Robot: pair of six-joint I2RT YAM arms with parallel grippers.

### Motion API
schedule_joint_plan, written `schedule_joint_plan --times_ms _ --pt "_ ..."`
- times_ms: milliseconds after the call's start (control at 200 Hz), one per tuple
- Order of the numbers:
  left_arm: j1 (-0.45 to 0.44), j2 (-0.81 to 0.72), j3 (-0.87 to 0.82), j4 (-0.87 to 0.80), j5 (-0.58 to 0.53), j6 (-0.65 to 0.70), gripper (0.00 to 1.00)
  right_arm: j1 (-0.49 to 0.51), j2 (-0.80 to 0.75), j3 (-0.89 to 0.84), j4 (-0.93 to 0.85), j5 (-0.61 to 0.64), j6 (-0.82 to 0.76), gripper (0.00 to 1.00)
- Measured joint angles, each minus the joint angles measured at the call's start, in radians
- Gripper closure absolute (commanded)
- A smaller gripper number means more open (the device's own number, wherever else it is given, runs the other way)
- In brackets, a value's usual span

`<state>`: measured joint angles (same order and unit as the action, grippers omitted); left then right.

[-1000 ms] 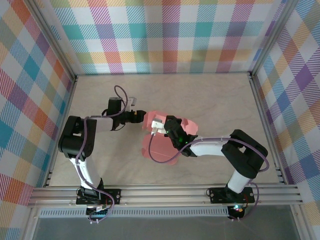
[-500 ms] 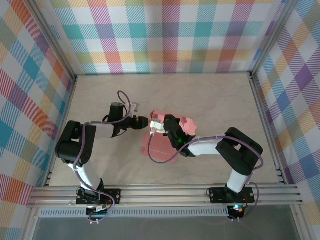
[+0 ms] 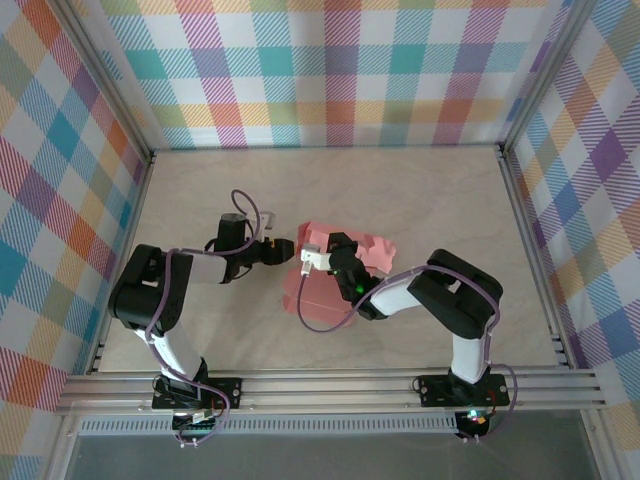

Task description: Fold the paper box

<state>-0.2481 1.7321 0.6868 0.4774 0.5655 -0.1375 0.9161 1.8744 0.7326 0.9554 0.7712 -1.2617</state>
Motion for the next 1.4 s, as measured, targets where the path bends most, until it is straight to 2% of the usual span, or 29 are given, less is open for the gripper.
schedule_joint_plan --times_ms 260,505,740,1180,1285,1325,1400 --pt "-0.021 -0.047 -0.052 0.034 -0.037 0.019 0.34 0.003 0.010 -0.004 0.035 0.001 -0.028 1.00" --pt "-0.032 -0.108 -0.098 0.077 -0.110 0.050 0.34 0.016 0.061 -0.040 0.209 0.007 -0.145 1.00" --pt "-0.069 -0.108 -0.098 0.075 -0.161 0.080 0.34 0.033 0.062 -0.040 0.234 0.008 -0.187 1.00" --pt "-0.108 -0.108 -0.111 0.089 -0.185 0.109 0.36 0.035 0.062 -0.083 0.284 0.022 -0.221 1.00" --pt "-0.119 -0.108 -0.114 0.105 -0.179 0.114 0.39 0.039 0.059 -0.087 0.281 0.023 -0.213 1.00" --pt "-0.125 -0.108 -0.114 0.110 -0.174 0.122 0.48 0.040 0.054 -0.088 0.274 0.025 -0.205 1.00" --pt "-0.137 -0.103 -0.114 0.126 -0.164 0.136 0.50 0.043 0.039 -0.092 0.253 0.026 -0.185 1.00"
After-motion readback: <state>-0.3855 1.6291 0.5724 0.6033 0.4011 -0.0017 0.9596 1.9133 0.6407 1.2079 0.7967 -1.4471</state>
